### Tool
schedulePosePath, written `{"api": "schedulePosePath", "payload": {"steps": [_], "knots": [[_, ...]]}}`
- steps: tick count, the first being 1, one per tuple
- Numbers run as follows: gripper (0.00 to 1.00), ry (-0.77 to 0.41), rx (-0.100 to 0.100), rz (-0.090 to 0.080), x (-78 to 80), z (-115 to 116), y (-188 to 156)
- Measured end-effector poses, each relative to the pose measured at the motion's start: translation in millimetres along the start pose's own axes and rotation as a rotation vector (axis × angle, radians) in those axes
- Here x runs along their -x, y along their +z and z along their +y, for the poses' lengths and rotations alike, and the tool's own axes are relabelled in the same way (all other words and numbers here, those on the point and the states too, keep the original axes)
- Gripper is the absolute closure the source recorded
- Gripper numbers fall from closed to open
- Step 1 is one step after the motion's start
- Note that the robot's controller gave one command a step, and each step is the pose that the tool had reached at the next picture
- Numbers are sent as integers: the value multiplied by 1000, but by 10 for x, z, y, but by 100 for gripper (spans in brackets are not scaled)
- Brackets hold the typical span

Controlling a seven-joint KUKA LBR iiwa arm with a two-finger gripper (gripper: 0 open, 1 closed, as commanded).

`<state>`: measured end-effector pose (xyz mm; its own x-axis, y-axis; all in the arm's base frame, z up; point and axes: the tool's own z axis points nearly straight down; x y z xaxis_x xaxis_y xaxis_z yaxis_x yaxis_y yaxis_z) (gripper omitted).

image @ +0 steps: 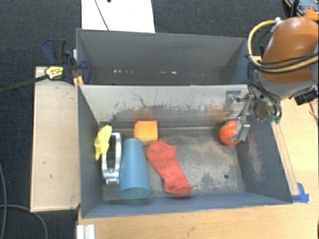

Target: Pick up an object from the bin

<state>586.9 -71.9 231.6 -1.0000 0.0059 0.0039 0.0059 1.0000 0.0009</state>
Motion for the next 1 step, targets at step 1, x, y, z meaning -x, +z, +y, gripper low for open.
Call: {"api": "schedulePosePath", "payload": {"steps": [1], "knots": [[0,-2,-1,-8,11,2,-51]]}}
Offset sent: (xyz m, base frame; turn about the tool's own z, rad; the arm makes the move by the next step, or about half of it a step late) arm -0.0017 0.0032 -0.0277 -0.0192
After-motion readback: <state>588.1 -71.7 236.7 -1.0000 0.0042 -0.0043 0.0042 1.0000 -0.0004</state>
